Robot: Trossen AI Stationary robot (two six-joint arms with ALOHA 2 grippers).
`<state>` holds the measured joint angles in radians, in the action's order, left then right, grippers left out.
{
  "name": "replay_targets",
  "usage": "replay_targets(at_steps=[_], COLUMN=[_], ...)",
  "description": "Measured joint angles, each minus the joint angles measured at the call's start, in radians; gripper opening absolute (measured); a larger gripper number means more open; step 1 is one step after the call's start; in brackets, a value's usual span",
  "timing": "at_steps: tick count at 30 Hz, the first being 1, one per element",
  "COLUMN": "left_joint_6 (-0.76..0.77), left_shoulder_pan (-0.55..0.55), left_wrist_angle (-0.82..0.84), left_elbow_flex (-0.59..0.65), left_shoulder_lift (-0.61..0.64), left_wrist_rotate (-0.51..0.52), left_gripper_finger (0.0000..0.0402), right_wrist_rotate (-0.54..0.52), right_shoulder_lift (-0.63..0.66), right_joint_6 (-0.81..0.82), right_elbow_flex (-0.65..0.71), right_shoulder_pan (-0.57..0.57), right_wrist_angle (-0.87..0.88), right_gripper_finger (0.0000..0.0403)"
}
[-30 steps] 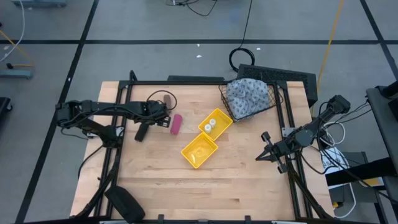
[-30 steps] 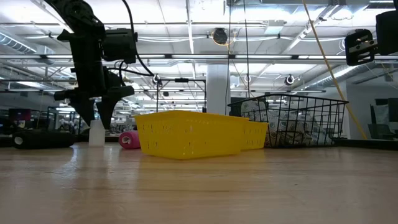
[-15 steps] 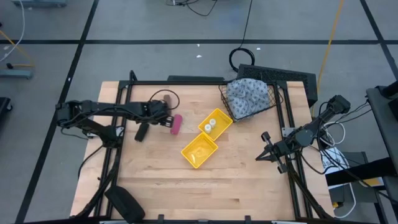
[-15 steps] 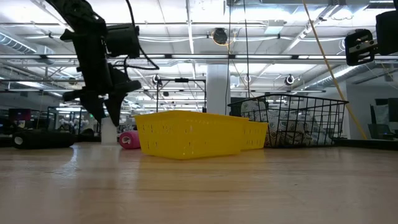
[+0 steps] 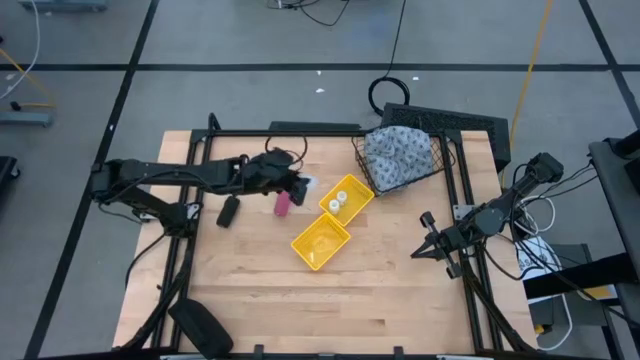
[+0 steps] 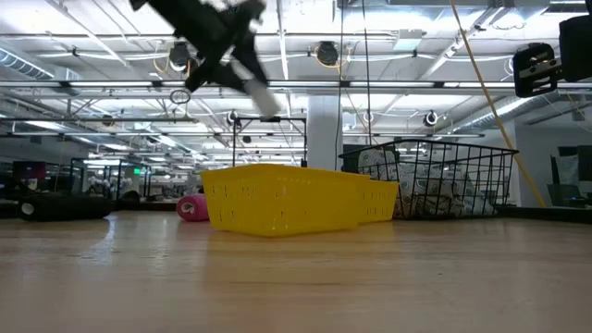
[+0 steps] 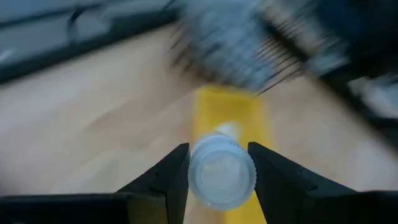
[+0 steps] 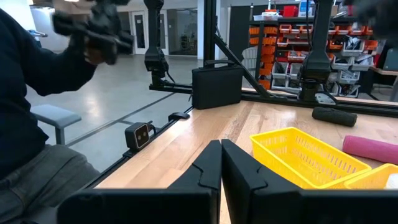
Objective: Pick & place medical supplies in basket/bin
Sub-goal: Put the white pill bottle into the top yellow basket
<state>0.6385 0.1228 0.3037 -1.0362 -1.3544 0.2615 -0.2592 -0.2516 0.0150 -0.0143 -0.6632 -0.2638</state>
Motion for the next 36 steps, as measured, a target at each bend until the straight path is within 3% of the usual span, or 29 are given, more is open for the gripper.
replay_targets(at_steps=[4, 7, 14, 19, 26, 36], left_joint_6=[-0.058, -0.098, -0.213, -0.239, -0.234, -0.159], left_shoulder_pan=[-0.05, -0.075, -0.099, -0.096, -0.095, -0.092], left_wrist_angle=[-0.034, 0.041, 0.247, 0.31, 0.307, 0.352], left_elbow_flex=[-0.104, -0.224, -0.535, -0.68, -0.736, -0.737], left_shoulder_lift=[-0.02, -0.076, -0.332, -0.522, -0.68, -0.758], left_wrist_rotate=[0.006, 0.027, 0.029, -0.007, -0.026, -0.025], left_gripper_finger=[0.0146, 0.0142, 0.0148, 0.0149, 0.0149, 0.0149], right_wrist_rotate=[0.0, 0.0, 0.0, 0.0, 0.0, 0.0], right_shoulder_lift=[0.0, 0.0, 0.0, 0.0, 0.0, 0.0], right_joint_6=[0.0, 0.0, 0.0, 0.0, 0.0, 0.0], right_elbow_flex=[0.0, 0.0, 0.0, 0.0, 0.0, 0.0], right_shoulder_pan=[0.0, 0.0, 0.0, 0.0, 0.0, 0.0], right_wrist_angle=[0.0, 0.0, 0.0, 0.0, 0.0, 0.0], right_gripper_finger=[0.0, 0.0, 0.0, 0.0, 0.0, 0.0])
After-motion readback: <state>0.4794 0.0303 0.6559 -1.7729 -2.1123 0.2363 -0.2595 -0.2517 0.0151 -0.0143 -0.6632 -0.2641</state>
